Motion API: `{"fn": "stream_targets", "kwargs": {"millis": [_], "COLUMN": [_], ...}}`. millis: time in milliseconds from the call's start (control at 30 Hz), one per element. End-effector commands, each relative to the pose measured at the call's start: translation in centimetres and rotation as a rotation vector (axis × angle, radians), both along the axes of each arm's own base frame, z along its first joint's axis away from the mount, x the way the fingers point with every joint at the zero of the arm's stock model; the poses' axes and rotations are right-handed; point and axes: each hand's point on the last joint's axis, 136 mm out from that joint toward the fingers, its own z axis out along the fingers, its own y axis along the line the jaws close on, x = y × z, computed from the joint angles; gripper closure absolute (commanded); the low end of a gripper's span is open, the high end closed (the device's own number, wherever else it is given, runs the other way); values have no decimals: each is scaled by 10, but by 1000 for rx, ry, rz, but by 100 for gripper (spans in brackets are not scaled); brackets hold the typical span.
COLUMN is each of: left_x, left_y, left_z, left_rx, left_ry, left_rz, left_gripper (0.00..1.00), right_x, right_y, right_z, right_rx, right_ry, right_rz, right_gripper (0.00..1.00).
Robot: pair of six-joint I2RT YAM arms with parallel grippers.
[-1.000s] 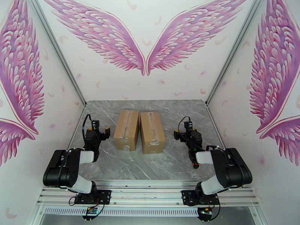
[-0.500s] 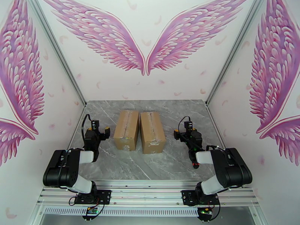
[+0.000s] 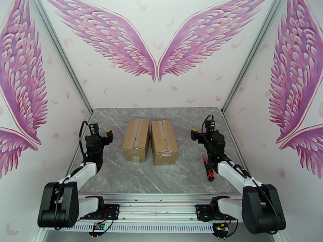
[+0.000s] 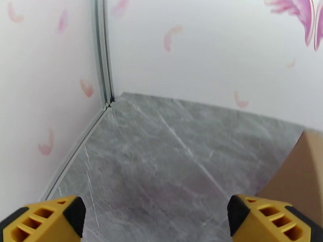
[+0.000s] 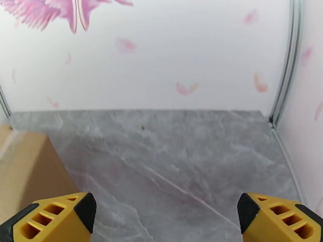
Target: Unpack the express box
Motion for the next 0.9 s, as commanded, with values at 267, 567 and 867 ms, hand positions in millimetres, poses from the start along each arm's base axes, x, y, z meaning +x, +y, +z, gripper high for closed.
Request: {"fn": "stream_targets", "kwargs": {"millis": [267, 567, 867], "left_x": [-56, -66, -61], "left_y": [-191, -321, -353], "left_z": [48, 14, -24], "left_rx": [-337, -386, -415], "left_ry": [279, 487, 619], "left_rz": [-492, -740, -752], "left_gripper": [2, 1, 1], "right_x": [-57, -64, -54], "right_y": [74, 112, 143], "right_z": [-22, -40, -51], "right_rx": [391, 451, 469], "right_ry": [399, 540, 607], "right_rz": [316, 448, 528], "right_gripper": [0, 3, 4]}}
